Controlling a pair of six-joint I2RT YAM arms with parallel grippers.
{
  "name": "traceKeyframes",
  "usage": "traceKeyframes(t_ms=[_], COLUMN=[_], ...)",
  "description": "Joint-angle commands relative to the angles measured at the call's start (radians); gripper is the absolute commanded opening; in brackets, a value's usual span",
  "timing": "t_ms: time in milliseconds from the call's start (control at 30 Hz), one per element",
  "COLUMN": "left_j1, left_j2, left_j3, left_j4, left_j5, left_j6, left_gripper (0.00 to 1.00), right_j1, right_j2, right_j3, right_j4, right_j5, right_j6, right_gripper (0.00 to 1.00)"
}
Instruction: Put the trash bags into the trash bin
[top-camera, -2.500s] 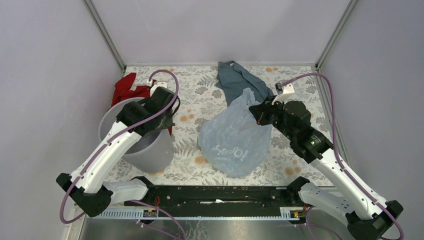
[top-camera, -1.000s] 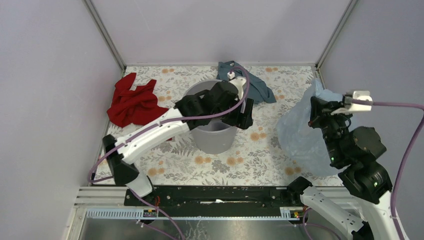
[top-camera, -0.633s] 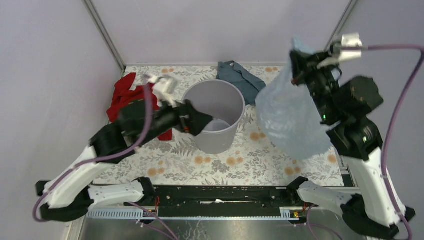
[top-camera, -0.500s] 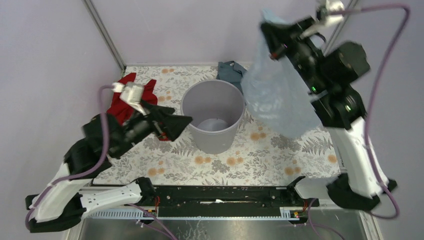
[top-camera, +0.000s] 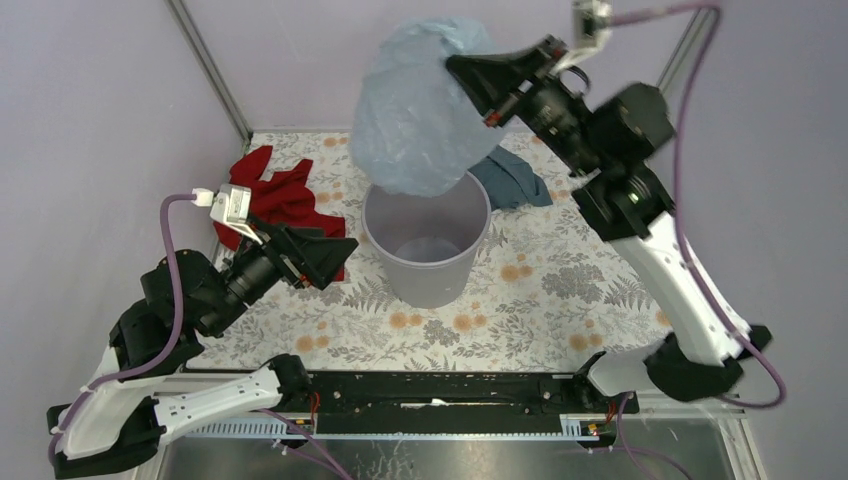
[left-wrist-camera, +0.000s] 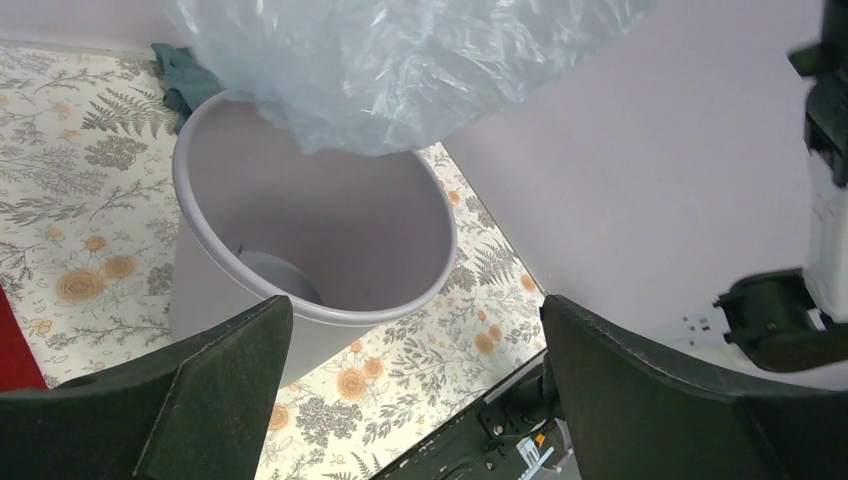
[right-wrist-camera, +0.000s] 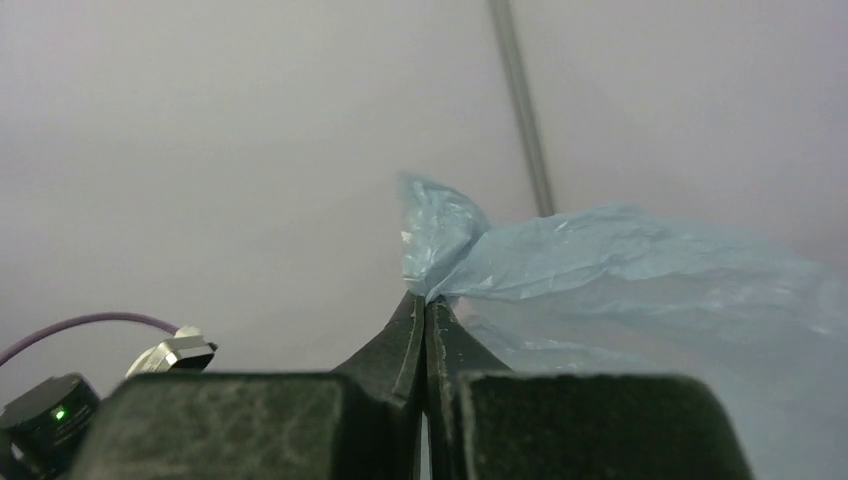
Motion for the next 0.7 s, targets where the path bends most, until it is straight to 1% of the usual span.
traceKeyframes(t_ms=[0, 100, 300, 367, 467, 567, 667], left_j1=[-0.001, -0.001, -0.002, -0.001, -0.002, -0.001, -0.001], left_j2=[0.010, 0.041, 0.091, 0.095, 0.093, 0.093, 0.104], left_j3=[0.004, 0.020, 0.061, 0.064, 0.065, 0.062, 0.050], left_j4=[0.067, 0.086, 0.095, 0.105, 0.112, 0.091, 0.064], left_j5=[-0.041, -0.050, -0.063, -0.062, -0.070, -0.122, -0.181], left_j6=[0.010, 0.024, 0.035, 0.035, 0.035, 0.013, -0.031], left_gripper=[0.99, 0.99, 0.99, 0.99, 0.99, 0.99, 0.99], right_j1=[-0.001, -0.001, -0.001, 0.000, -0.001, -0.001, -0.001], right_j2=[-0.234, -0.283, -0.280, -0.297, -0.341, -0.378, -0.413], right_j3=[-0.164, -0.228, -0.221, -0.283, -0.440, -0.564, -0.645], right_j4=[0.145, 0.148, 0.070, 0.071, 0.092, 0.087, 0.101], right_j5=[0.350, 0.444, 0.390, 0.382, 0.437, 0.495, 0.537], right_j6=[-0.035, -0.021, 0.075, 0.088, 0.074, -0.010, -0.081], right_gripper=[0.00, 0.00, 0.00, 0.00, 0.00, 0.00, 0.00])
